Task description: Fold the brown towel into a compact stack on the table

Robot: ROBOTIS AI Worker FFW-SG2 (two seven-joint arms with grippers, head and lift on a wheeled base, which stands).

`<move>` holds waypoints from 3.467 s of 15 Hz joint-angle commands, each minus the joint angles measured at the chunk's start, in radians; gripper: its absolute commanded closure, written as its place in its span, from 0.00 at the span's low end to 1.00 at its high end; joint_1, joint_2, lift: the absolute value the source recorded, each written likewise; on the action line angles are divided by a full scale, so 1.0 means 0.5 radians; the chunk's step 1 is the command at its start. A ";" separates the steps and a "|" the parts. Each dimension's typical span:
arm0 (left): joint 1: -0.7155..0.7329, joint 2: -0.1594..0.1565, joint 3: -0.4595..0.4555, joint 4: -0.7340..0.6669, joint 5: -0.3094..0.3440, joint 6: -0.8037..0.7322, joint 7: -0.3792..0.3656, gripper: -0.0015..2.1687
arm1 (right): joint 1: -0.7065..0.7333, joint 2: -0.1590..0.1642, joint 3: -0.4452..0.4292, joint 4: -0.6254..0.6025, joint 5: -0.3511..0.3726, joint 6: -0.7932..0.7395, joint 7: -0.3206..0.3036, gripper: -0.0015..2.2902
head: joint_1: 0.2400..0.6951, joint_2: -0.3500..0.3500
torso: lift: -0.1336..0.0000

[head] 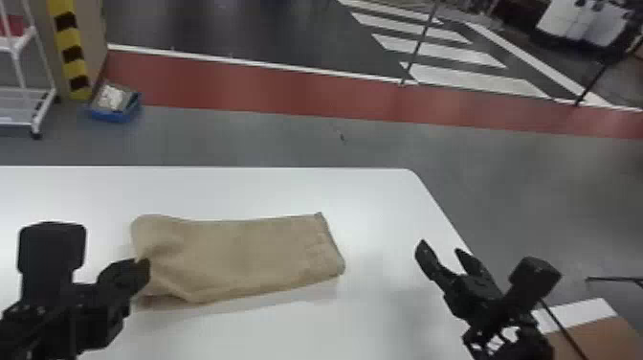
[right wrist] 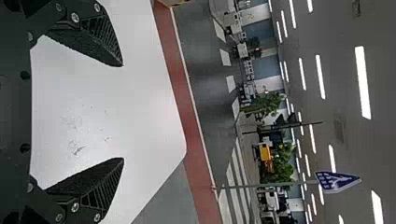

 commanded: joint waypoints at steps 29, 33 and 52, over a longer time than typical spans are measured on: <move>-0.251 0.015 -0.156 0.514 -0.157 -0.292 -0.047 0.85 | -0.657 -0.021 0.459 0.240 0.309 1.073 0.532 0.09 | 1.00 0.29 | 0.07; -0.273 0.012 -0.159 0.536 -0.154 -0.292 -0.051 0.85 | -0.666 -0.015 0.511 0.240 0.438 1.060 0.467 0.09 | 1.00 0.29 | 0.07; -0.316 0.000 -0.168 0.585 -0.154 -0.310 -0.072 0.85 | -0.755 0.005 0.560 0.191 0.475 1.404 0.541 0.49 | 1.00 0.30 | 0.07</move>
